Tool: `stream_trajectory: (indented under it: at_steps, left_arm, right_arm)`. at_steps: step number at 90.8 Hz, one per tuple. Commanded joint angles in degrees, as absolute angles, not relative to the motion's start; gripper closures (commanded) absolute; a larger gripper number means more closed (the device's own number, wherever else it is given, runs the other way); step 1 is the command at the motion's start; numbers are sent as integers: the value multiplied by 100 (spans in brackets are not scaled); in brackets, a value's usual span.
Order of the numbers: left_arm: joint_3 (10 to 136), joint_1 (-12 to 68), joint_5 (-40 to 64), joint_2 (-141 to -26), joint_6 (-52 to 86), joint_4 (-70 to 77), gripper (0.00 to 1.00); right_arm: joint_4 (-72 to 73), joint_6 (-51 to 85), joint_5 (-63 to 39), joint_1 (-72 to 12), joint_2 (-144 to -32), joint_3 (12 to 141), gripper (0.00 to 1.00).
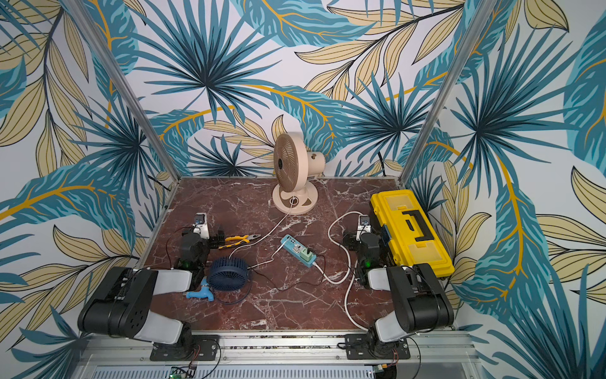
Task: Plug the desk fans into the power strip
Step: Reset both arms
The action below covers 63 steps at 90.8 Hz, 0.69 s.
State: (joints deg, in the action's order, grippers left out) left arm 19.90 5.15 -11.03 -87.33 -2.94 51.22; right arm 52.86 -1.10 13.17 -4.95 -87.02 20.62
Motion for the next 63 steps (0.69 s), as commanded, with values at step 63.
stream_trajectory:
  at_steps: [63]
  left_arm:
    - [2329,450,-650,-8702,-483,4704,0]
  right_arm:
    - [5304,-112,1237,-466,-8688,2169,1]
